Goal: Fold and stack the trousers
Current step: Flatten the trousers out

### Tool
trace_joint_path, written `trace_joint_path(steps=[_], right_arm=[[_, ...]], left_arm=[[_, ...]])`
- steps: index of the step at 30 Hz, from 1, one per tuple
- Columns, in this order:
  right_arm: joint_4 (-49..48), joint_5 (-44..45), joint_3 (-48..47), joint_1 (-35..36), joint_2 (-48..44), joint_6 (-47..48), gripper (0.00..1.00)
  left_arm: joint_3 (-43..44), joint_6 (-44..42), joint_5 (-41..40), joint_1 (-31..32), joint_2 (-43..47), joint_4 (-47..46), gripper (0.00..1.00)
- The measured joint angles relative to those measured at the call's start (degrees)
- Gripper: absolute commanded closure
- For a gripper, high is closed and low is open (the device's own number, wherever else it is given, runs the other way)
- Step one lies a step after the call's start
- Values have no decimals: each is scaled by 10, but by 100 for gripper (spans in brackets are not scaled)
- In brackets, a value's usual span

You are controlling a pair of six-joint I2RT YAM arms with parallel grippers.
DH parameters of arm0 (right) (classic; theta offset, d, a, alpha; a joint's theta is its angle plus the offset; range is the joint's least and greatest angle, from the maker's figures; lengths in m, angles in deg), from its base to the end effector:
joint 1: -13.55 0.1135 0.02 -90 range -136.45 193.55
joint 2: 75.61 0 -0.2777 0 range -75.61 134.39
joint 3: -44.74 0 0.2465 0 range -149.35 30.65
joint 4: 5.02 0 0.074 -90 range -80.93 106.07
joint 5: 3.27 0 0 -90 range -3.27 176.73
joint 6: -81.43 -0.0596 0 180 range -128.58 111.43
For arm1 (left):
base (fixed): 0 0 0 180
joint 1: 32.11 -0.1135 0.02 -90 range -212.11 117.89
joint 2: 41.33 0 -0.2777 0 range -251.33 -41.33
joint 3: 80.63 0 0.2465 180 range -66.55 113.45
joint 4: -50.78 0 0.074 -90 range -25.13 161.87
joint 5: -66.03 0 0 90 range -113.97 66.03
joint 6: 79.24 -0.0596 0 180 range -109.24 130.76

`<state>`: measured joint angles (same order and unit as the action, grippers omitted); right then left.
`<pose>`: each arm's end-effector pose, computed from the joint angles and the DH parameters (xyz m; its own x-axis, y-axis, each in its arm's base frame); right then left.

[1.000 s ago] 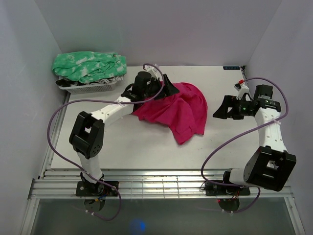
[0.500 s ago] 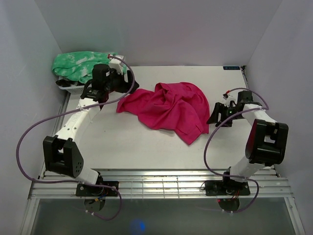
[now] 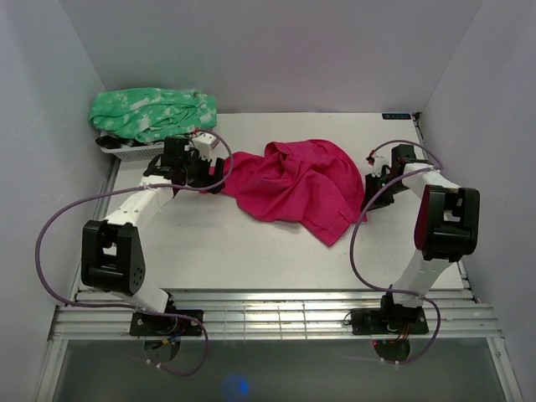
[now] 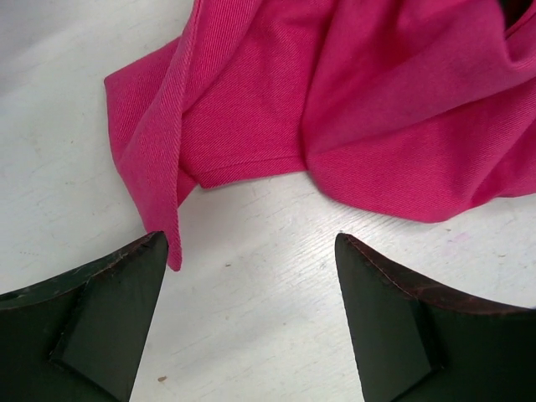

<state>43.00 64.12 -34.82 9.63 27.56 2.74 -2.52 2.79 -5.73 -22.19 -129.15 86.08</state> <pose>0.3505 -0.0011 0.1627 -0.9171 -0.1186 -0.3806 -0.2423 0.9239 0.2960 0.3364 -0.0778 0.2571 -0.6370 0.2451 -0.7308 0.4745 0.8719 -0.1212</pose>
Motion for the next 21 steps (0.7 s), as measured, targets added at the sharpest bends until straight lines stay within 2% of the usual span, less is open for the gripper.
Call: trace_joint_path(steps=[5,10,13,14,16,17,21], right_arm=[[45,81,-92,-30,-2,87,92],[49,158,-216,-45,5,155,92],[40,189,-287,-43,23,169,68],[37,198,-305,-43,31,167,44],[40,207,-344,-41,51,160,24],[46,205,-363,-42,60,153,9],[89,155,-379,-54,56,118,6]], left_arm=[[-8,-32,-30,-3,-16,4,10],[-18,-46,-54,-16,-23,11,10],[-20,-47,-59,-19,-27,10,10],[-23,-47,-61,-19,-28,8,10],[-28,-46,-62,-19,-31,8,10],[-30,-44,-62,-19,-35,7,10],[-37,-35,-61,-20,-47,1,10]])
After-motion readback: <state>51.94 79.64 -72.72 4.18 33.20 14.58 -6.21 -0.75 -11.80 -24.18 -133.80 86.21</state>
